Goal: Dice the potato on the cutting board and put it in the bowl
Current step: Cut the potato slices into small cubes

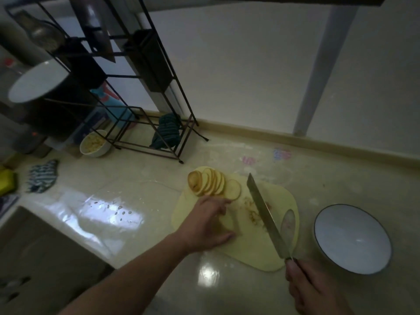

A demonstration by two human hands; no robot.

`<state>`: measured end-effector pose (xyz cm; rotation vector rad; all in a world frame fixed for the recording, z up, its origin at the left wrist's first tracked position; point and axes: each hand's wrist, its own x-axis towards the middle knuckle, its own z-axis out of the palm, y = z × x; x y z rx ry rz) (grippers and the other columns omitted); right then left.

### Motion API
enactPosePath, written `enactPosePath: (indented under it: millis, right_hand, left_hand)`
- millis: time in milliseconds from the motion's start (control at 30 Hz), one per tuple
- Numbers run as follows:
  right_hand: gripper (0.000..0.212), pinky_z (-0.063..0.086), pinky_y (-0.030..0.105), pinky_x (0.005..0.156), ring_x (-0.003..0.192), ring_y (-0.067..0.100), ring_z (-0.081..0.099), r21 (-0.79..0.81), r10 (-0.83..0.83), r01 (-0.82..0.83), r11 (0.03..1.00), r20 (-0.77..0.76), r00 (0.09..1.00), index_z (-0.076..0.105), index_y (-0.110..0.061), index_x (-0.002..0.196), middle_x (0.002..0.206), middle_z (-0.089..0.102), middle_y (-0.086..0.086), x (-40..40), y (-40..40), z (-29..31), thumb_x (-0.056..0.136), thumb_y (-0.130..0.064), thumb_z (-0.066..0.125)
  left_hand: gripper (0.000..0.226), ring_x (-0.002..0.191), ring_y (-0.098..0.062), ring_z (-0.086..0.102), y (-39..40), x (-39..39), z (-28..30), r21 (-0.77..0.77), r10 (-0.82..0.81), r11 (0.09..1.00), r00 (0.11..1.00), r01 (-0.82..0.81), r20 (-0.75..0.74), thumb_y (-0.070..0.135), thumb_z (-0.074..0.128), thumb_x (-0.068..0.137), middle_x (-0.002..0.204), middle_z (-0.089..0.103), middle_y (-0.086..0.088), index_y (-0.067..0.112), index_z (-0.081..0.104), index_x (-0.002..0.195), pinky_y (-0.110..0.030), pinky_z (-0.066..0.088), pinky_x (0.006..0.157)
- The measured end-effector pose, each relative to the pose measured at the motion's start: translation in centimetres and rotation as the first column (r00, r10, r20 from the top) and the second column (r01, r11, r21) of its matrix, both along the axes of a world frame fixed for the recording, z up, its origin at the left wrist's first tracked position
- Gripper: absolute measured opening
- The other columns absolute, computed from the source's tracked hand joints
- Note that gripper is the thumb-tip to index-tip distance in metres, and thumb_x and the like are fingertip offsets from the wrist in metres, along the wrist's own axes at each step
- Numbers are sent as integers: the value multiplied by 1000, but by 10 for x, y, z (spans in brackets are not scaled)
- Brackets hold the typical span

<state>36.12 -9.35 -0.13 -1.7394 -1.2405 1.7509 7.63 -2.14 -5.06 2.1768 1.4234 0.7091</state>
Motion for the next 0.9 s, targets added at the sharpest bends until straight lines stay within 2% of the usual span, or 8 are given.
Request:
enactPosePath:
  millis: [100, 167, 333, 400, 500, 600, 767, 900]
  right_hand:
    - [34, 20, 26, 49, 50, 17, 28, -218, -7, -31, 975, -173, 985, 52, -6, 75, 59, 32, 11, -6, 3, 2, 97, -32, 50]
    - [35, 18, 23, 46, 47, 15, 25, -248, 52, -100, 964, -193, 980, 50, -5, 77, 60, 30, 11, -10, 5, 3, 98, -32, 47]
    - [39, 17, 19, 44, 40, 12, 24, -229, 127, -168, 959, -184, 975, 50, -7, 74, 52, 33, 5, -15, 14, 1, 98, -37, 43]
    - [39, 17, 19, 44, 40, 11, 23, -205, 134, -169, 964, -175, 975, 50, -7, 74, 53, 33, 5, -17, 19, 0, 98, -38, 43]
    - [40, 19, 20, 43, 41, 13, 24, -99, 171, -184, 978, -123, 978, 49, -10, 73, 54, 32, 4, -17, 26, 3, 95, -43, 44]
    - [42, 24, 21, 42, 42, 12, 29, -7, 155, -155, 988, -25, 988, 50, -12, 72, 54, 35, 1, -15, 26, 6, 95, -46, 44]
    - [39, 24, 21, 41, 40, 10, 28, 11, 25, -25, 1000, -19, 1000, 50, -8, 74, 52, 34, 0, -7, 28, 11, 97, -40, 43]
    - [38, 25, 21, 40, 42, 11, 29, 16, 5, -5, 1000, -14, 1000, 51, -8, 76, 55, 35, 2, -3, 33, 14, 98, -39, 43]
  left_hand:
    - [53, 131, -9, 48, -37, -3, -25, -18, 84, 996, 993, -86, -80, 50, 76, 80, 138, 56, 0, 26, 44, 114, -49, 40, 105]
    - [53, 141, -14, 40, -50, -4, -34, -27, 148, 988, 981, -152, -122, 54, 72, 81, 146, 50, 3, 27, 45, 117, -50, 34, 110]
    - [62, 139, -22, 36, -64, -1, -41, 42, 232, 973, 963, -228, -136, 61, 67, 82, 148, 47, 4, 24, 51, 130, -46, 29, 110]
    - [50, 127, -25, 46, -66, 5, -42, 144, 242, 964, 963, -225, -115, 56, 67, 86, 136, 55, 3, 24, 56, 123, -46, 35, 105]
    - [33, 107, -24, 56, -60, 26, -42, 288, 168, 950, 975, -120, -148, 47, 68, 89, 116, 64, 3, 21, 66, 109, -41, 39, 93]
    - [30, 102, -24, 56, -41, 51, -37, 275, 158, 957, 959, -91, -235, 49, 64, 89, 106, 67, 5, 22, 69, 100, -40, 38, 90]
    - [34, 104, -24, 56, -1, 85, -26, 229, 215, 961, 941, -156, -261, 50, 54, 87, 105, 68, 4, 21, 69, 96, -41, 39, 91]
    - [31, 106, -23, 55, 17, 92, -26, 222, 189, 966, 949, -133, -253, 47, 65, 84, 108, 68, 5, 21, 69, 100, -42, 36, 92]
